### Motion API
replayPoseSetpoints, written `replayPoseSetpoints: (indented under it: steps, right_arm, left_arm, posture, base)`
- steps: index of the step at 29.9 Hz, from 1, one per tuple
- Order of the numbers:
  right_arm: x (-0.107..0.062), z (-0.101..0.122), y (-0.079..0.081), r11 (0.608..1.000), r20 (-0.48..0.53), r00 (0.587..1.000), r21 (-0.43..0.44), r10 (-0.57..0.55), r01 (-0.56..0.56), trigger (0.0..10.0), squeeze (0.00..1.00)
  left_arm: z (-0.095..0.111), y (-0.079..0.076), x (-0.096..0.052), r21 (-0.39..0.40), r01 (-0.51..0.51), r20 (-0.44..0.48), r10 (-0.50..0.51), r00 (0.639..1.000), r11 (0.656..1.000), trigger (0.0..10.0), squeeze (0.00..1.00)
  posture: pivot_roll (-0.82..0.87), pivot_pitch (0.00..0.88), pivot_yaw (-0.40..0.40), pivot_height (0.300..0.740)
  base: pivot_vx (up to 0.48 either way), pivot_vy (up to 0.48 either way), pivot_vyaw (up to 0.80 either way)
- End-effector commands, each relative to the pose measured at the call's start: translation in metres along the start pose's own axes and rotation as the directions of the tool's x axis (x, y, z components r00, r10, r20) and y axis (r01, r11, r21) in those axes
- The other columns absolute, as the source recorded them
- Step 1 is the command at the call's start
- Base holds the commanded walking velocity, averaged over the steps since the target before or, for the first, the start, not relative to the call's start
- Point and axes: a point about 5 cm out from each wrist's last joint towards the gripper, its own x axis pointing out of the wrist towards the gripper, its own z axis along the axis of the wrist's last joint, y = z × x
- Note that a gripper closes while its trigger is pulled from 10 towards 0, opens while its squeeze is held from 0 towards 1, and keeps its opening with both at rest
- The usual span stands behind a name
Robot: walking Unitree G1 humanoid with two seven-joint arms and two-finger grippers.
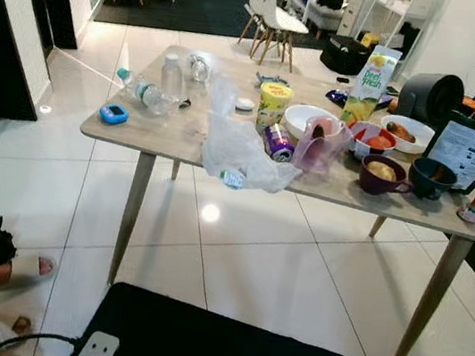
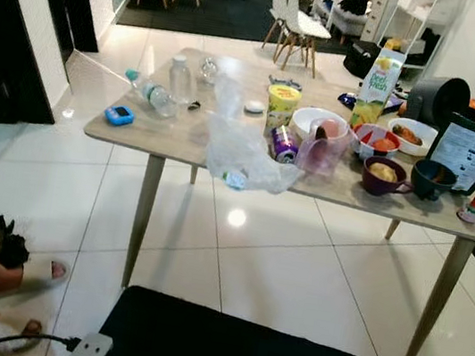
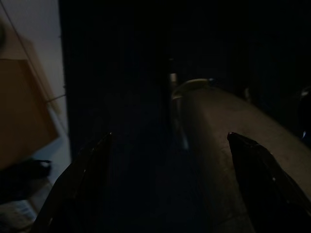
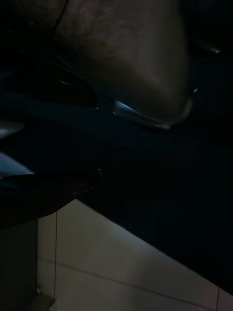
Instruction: Restocking fridge
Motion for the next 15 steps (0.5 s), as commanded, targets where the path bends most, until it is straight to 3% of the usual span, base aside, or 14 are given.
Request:
replayPoseSetpoints:
  steps: [1, 12, 15]
  right_arm:
    - [-0.0008, -0.0002, -0.0052, 1.000, -0.002, 1.000, -0.005, -0.019, 0.019, 10.0, 0.00]
    - [-0.0008, 0.0004, -0.0054, 1.000, -0.002, 1.000, -0.008, -0.017, 0.017, 10.0, 0.00]
    - [-0.0008, -0.0001, -0.0054, 1.000, -0.003, 1.000, -0.008, -0.018, 0.017, 10.0, 0.00]
  left_arm:
    - [-0.0057, -0.0058, 0.0006, -0.013, 0.017, -0.024, -0.017, 1.000, 1.000, 10.0, 0.00]
    - [-0.0056, -0.0068, 0.0008, -0.016, 0.021, -0.021, -0.021, 1.000, 1.000, 10.0, 0.00]
    - [-0.0052, -0.0066, 0.0008, -0.023, 0.016, -0.017, -0.017, 1.000, 1.000, 10.0, 0.00]
  posture:
    - [0.05, 0.000, -0.014, 0.740]
    - [0.05, 0.000, -0.015, 0.740]
    - [0.05, 0.000, -0.013, 0.740]
  base:
    - [0.000, -0.480, 0.00]
    - [0.000, -0.461, 0.00]
    - [0.000, 0.000, 0.00]
